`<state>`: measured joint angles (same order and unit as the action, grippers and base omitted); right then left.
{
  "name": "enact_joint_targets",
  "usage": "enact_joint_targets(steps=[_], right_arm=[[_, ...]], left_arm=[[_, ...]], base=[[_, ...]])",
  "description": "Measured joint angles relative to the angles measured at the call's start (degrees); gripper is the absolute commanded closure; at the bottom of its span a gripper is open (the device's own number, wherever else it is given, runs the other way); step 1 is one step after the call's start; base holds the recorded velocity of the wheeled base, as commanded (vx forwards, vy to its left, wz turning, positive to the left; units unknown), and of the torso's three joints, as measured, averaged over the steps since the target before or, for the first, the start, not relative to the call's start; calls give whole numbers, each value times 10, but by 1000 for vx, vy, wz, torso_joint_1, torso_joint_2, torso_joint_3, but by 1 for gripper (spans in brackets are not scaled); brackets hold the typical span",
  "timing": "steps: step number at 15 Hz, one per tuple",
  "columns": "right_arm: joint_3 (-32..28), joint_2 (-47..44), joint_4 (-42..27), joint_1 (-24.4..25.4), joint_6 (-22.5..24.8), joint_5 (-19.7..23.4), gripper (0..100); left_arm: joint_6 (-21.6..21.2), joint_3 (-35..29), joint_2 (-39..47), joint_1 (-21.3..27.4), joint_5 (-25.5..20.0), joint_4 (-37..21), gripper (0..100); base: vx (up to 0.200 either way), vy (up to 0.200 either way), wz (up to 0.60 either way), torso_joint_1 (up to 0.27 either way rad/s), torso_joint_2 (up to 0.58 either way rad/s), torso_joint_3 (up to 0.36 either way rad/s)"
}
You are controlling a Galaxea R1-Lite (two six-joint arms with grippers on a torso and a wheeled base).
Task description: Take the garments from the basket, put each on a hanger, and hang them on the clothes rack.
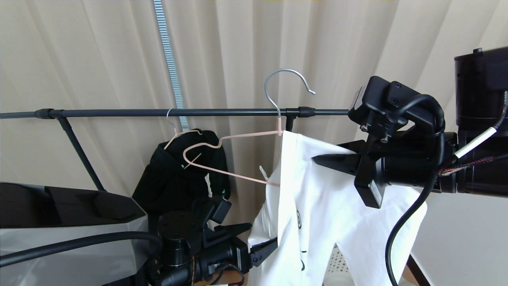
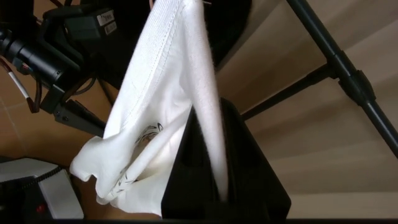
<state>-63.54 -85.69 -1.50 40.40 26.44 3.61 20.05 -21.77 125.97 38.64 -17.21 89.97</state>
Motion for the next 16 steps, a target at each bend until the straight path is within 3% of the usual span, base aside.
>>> enact_joint_targets(steps=[16], right_arm=[[28,31,0,16,0,2,100]], left_arm=[[3,-64,24,-35,25,-1,0]], base=[[0,0,0,0,0,0]])
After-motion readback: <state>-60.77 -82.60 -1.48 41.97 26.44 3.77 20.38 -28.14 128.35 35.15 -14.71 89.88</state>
